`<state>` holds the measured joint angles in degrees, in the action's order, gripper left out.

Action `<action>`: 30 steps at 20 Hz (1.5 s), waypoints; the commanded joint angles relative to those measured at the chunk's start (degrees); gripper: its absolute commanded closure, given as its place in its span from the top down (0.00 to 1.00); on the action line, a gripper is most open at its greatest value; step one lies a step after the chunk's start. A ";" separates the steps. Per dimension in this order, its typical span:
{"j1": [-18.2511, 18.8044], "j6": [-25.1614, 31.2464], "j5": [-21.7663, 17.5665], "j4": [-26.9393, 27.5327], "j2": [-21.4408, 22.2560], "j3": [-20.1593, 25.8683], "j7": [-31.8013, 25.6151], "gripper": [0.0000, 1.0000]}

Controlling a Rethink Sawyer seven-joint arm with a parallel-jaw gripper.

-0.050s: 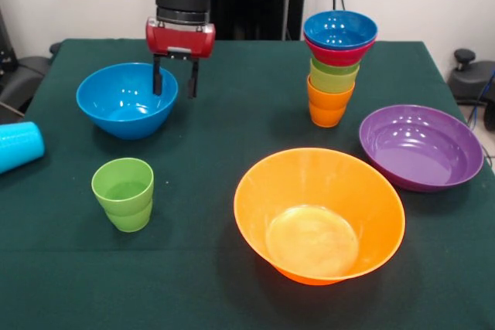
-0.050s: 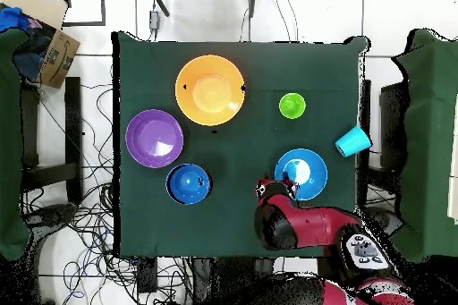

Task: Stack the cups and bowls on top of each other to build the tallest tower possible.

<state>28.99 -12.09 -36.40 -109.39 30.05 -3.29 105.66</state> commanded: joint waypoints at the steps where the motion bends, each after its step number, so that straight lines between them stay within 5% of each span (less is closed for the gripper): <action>1: -0.97 0.76 -0.64 3.92 -3.25 1.37 4.78 1.00; 18: -1.61 -1.24 0.32 6.72 -9.13 0.46 5.67 1.00; 19: -1.87 -1.66 0.15 6.76 -9.14 0.25 5.52 0.00; 30: -1.00 0.22 -0.21 6.21 -8.10 1.58 5.31 0.00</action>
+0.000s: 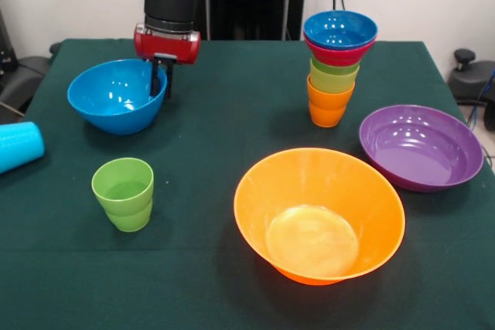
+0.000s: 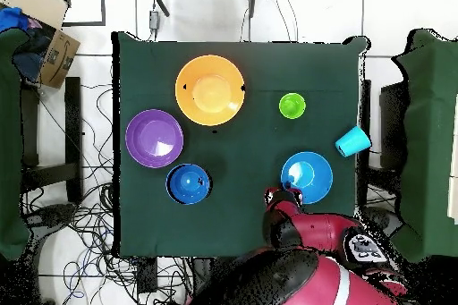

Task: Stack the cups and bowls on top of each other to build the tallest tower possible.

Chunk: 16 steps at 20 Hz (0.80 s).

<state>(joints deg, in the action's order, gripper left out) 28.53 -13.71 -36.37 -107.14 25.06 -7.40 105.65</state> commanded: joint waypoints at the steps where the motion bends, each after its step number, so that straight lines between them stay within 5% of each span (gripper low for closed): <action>1: -0.61 1.45 -0.59 4.07 -2.71 5.79 5.12 0.00; 8: 1.96 10.46 -1.28 -0.50 8.83 11.11 2.37 0.00; 16: 4.57 17.96 0.07 -3.43 15.61 15.15 0.12 0.00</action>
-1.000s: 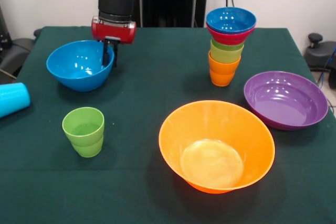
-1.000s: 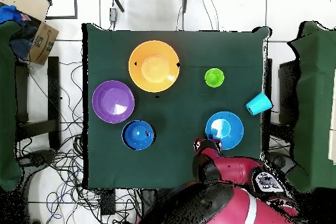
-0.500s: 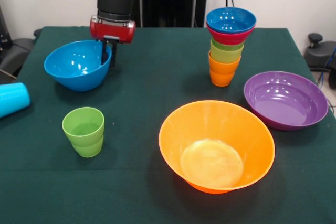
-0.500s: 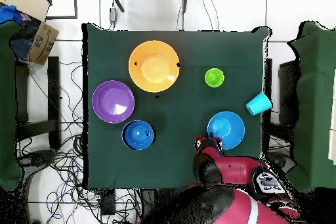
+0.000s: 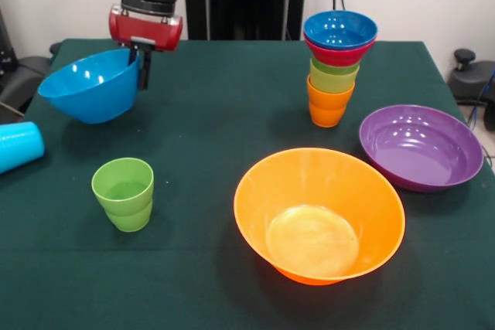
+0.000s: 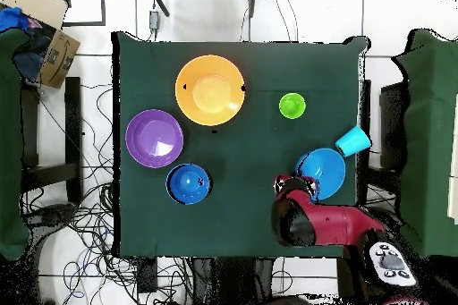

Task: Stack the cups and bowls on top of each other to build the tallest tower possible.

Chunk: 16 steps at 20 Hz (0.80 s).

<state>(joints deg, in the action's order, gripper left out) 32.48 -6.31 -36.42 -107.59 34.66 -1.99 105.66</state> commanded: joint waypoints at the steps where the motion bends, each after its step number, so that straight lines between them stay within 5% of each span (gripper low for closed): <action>1: 0.72 11.57 0.45 -3.03 6.56 10.16 -0.08 0.00; 16: -2.03 26.27 5.19 -3.44 15.27 10.52 -1.13 0.00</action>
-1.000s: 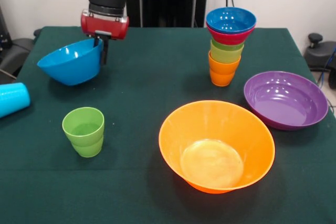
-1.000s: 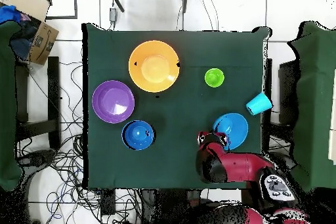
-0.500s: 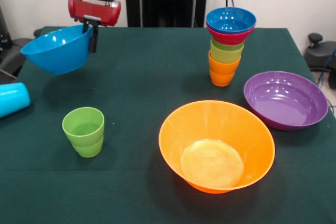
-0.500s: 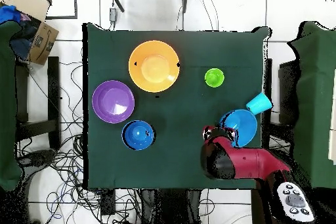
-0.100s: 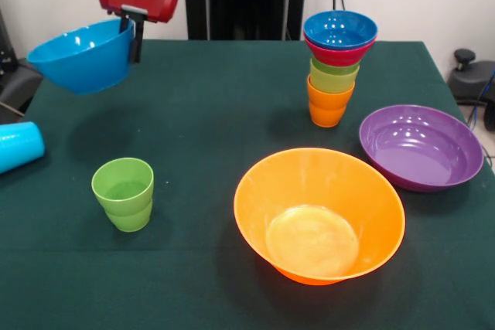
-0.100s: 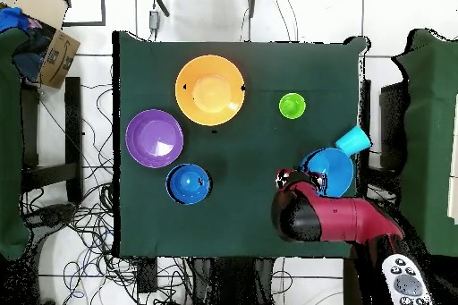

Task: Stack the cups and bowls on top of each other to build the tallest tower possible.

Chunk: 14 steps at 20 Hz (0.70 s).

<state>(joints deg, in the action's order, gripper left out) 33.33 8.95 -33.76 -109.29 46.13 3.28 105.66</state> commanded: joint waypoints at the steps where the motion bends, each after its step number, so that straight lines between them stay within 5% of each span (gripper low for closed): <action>1: -3.20 11.85 2.75 -1.53 4.00 5.07 -1.09 0.00; 14: -7.00 21.90 6.60 2.07 6.88 4.35 -0.43 0.00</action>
<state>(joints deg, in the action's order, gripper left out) 29.18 21.27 -29.51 -109.43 51.75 3.65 105.66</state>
